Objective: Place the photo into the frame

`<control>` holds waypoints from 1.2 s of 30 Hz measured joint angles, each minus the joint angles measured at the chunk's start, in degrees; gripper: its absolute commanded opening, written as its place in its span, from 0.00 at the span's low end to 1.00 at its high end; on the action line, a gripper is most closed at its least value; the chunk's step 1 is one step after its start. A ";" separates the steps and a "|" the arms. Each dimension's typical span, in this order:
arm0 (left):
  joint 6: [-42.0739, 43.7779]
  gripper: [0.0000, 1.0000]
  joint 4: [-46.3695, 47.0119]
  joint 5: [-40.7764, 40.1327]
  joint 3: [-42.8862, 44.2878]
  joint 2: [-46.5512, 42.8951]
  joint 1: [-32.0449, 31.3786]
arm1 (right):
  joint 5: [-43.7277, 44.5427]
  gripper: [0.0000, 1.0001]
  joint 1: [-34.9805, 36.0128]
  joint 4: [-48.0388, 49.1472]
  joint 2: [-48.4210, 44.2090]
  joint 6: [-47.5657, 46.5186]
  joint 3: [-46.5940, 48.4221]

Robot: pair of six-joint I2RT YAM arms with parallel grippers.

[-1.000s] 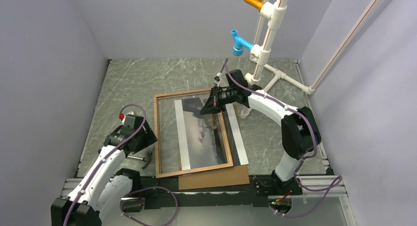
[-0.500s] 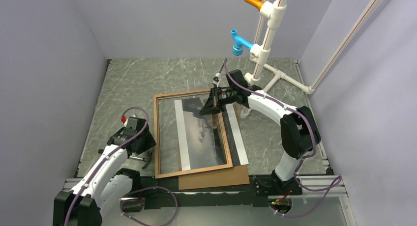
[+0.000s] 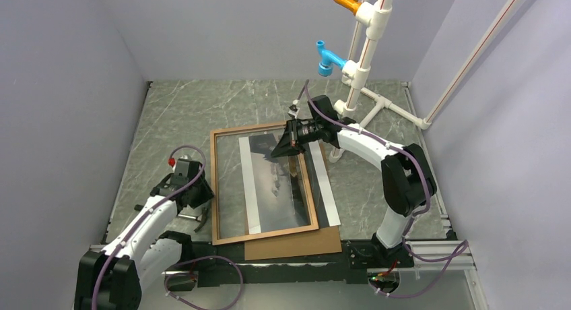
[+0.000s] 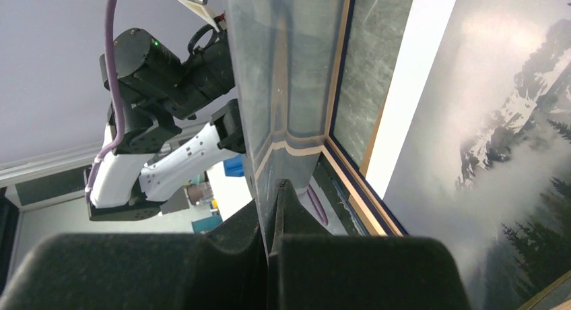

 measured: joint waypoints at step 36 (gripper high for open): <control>0.02 0.26 1.90 0.76 -0.09 0.90 0.04 | 3.54 0.00 -0.57 -13.66 7.26 -13.57 6.88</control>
